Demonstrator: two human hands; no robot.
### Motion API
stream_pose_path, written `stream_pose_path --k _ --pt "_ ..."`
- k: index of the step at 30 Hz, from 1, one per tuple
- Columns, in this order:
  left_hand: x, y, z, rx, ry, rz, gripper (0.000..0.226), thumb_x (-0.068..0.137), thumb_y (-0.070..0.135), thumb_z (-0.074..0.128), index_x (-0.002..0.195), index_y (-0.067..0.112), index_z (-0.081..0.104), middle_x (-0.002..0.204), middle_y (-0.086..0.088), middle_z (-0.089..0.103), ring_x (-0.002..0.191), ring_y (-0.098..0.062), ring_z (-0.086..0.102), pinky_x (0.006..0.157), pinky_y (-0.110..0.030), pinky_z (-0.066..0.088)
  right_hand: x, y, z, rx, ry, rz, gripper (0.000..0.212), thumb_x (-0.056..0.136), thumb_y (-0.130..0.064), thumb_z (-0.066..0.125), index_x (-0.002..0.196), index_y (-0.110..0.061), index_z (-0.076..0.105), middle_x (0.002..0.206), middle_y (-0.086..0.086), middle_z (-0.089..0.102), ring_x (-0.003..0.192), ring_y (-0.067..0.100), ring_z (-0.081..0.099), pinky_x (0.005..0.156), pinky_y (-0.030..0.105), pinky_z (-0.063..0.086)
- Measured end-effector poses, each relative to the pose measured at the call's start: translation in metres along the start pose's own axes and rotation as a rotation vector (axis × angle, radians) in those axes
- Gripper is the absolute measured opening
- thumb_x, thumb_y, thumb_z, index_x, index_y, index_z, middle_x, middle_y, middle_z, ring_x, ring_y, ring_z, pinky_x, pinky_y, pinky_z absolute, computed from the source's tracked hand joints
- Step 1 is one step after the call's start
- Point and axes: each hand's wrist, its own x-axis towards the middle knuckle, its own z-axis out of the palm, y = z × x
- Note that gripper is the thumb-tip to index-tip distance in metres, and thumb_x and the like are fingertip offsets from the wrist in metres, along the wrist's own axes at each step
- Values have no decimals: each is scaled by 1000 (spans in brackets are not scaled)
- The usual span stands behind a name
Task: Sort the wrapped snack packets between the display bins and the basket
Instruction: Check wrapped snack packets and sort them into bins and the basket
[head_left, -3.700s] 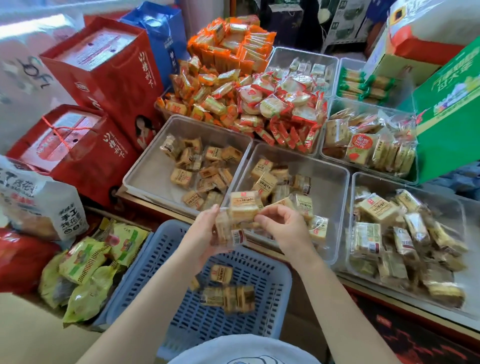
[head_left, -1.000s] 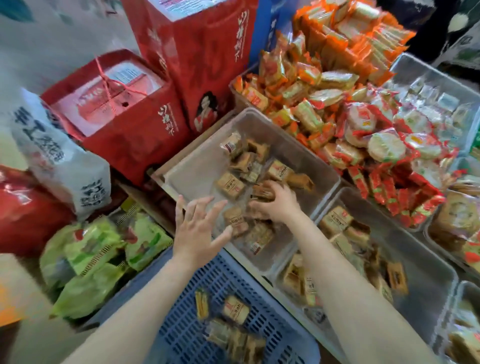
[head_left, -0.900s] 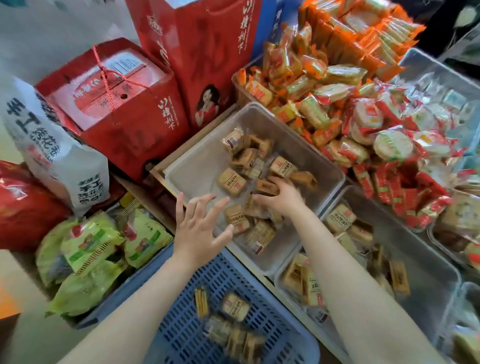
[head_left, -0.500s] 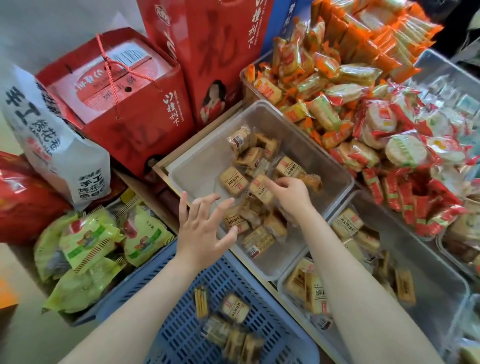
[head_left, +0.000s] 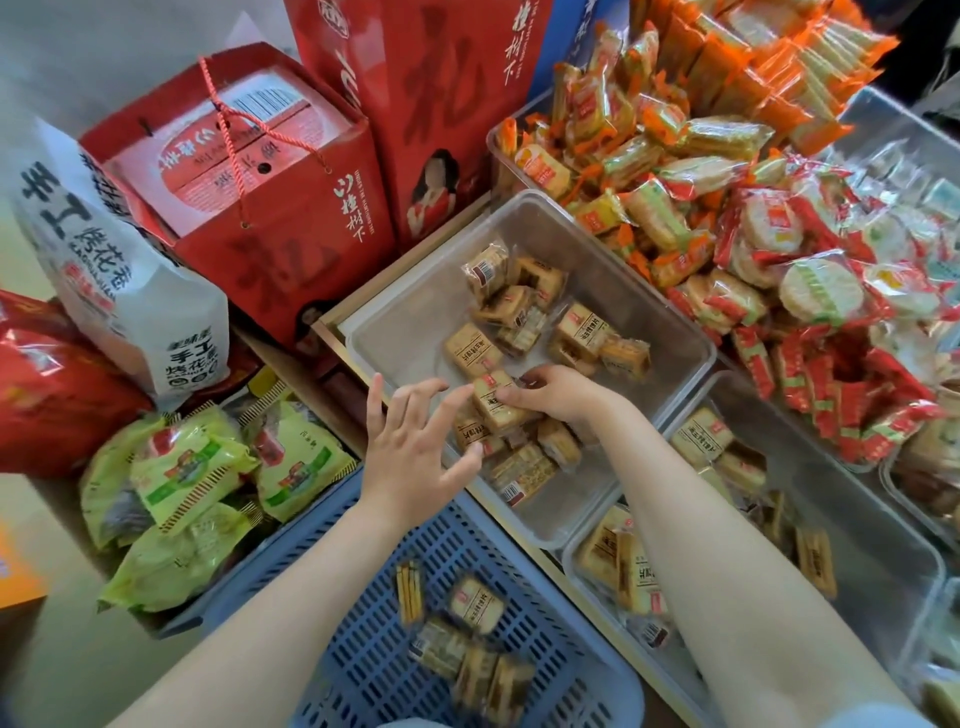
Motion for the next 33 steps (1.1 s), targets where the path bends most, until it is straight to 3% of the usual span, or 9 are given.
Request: stream_pose_path --k 5,13,16,21,24,26,29,33 --pt "-1 -3 1 1 -3 5 59 88 52 50 141 27 55 131 -2 54 129 -25 42 126 -47 -11 -8 -7 5 -89 -43 38 115 69 -70 80 155 -8 35 155 11 46 137 29 49 108 41 45" --pt "-1 -4 -3 13 -53 12 64 92 58 43 150 31 46 137 0 51 135 -21 35 124 -47 -14 -30 -17 21 9 124 -74 110 71 -54 87 156 -13 31 155 7 45 138 26 46 104 38 43" --pt "-3 -5 -9 26 -95 20 70 94 64 36 156 33 36 140 0 50 138 -20 31 123 -47 -17 -43 -11 19 122 238 -50 92 77 -49 85 149 -13 41 147 7 51 120 20 51 94 33 45" --pt "0 0 -20 68 -200 6 89 89 78 21 162 28 20 153 0 42 149 -20 22 122 -45 -23 -69 -12 24 159 332 -81 78 84 -43 81 147 -12 49 142 4 57 127 22 55 95 31 46" --pt "-5 -8 -27 37 -192 -47 104 83 85 18 163 20 11 169 -3 16 157 -17 -1 123 -38 -22 -81 -12 31 338 443 -101 39 83 -39 82 116 -24 66 109 -8 68 100 11 63 77 24 51" --pt "-12 -22 -34 3 -138 -142 114 80 93 16 163 17 4 172 -4 -6 156 -16 -19 122 -34 -22 -87 -12 33 461 425 -114 30 83 -38 82 105 -24 69 98 -8 70 92 8 65 70 23 50" --pt "-19 -37 -42 -37 -138 -205 113 80 89 23 164 16 -1 170 -3 -19 154 -17 -25 124 -36 -17 -89 -16 38 617 364 -106 46 85 -44 78 119 -16 70 107 -2 74 99 14 68 76 28 54" --pt "-12 -43 -43 -156 -100 -222 105 83 83 31 164 19 6 170 5 -13 156 -13 -19 128 -41 -4 -70 -28 46 721 256 -70 45 95 -47 67 122 -12 69 103 1 79 98 18 74 95 40 57"
